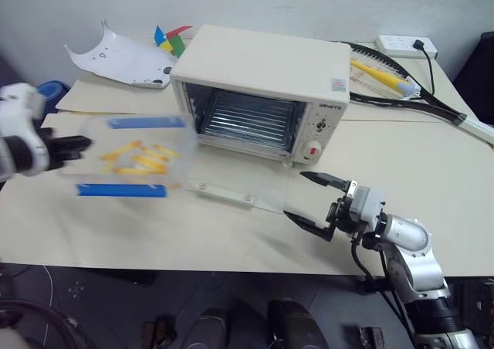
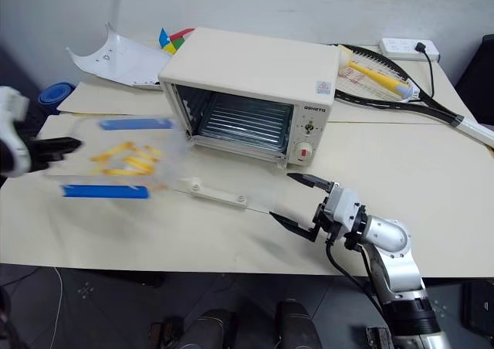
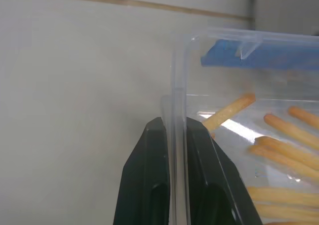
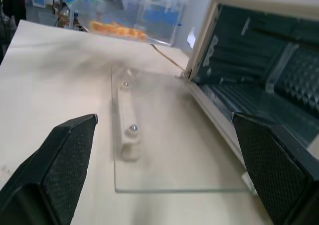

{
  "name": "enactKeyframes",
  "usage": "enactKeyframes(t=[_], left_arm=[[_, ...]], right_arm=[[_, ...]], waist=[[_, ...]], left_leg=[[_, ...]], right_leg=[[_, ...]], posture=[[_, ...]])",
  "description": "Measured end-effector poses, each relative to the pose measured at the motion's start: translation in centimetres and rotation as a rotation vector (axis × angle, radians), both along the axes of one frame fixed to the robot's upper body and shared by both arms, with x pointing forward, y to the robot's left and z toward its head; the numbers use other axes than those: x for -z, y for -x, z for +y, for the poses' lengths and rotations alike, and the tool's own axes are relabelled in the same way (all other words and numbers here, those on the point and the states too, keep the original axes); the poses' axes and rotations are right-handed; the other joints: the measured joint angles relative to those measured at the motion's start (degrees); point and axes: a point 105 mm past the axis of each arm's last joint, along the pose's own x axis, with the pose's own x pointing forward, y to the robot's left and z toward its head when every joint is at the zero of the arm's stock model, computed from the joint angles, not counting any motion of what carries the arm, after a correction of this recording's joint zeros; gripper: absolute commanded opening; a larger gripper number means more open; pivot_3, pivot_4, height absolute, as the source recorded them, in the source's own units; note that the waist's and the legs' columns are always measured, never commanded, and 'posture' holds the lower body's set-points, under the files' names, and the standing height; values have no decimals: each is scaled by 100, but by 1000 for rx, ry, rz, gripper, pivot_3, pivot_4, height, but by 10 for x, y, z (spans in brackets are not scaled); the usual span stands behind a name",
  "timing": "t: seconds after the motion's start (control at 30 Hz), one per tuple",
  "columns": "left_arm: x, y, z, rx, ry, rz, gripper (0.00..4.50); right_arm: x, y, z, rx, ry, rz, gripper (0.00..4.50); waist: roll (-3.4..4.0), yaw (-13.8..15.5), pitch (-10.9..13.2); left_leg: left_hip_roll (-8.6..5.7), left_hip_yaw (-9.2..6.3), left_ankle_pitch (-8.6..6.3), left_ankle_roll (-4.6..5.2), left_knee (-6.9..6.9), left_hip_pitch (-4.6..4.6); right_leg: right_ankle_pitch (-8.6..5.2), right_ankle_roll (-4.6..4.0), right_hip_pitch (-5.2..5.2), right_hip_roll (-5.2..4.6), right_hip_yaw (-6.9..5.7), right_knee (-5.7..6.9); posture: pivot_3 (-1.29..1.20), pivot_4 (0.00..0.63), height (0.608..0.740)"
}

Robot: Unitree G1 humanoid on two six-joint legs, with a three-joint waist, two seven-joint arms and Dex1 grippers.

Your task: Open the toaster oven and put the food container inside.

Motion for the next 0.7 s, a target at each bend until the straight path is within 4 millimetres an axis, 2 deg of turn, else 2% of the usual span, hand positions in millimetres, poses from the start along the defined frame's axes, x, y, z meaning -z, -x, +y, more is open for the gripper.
enactKeyframes(t=[0.07, 0.17, 0.37, 0.47, 0.67, 0.7], left_arm=[[9, -7, -31, 77, 35, 15, 80], [12, -16, -58, 125, 55, 12, 80], [18, -32, -76, 111, 16, -7, 80], [20, -37, -82, 121, 2, -15, 1035], [6, -48, -102, 168, 89, -94, 2861], [5, -47, -103, 186, 101, -97, 2861]], right_arm=[[1, 0, -3, 23, 1, 2, 4500], [0, 1, -4, 42, -5, -4, 4500], [1, 8, -3, 69, -12, -9, 4500], [1, 10, -2, 83, -18, -13, 4500], [-5, 13, 0, 100, -32, -33, 4500], [-6, 14, 1, 102, -33, -26, 4500]], waist=[[-1, -36, 0], [-1, -117, 1], [-1, -144, 1], [-1, -129, 1], [-1, -79, 1], [-1, -87, 1]], left_leg=[[1, 4, 0, -1, -1, -1], [5, 9, 0, -4, -2, -2], [4, 9, 2, -7, 1, 0], [3, 9, 2, -7, 1, 0], [2, 8, 2, -7, 6, 0], [3, 9, 2, -8, 4, 0]], right_leg=[[0, 0, -5, 2, 2, 2], [0, 0, -12, 5, 2, 5], [0, 0, -9, 5, 1, 5], [0, 0, -10, 5, 2, 5], [0, 0, -7, 4, 1, 4], [0, 0, -9, 4, 1, 5]], posture=[[0, 150, 740], [0, 150, 740], [0, 150, 740], [0, 150, 740], [0, 150, 740], [0, 150, 740]])
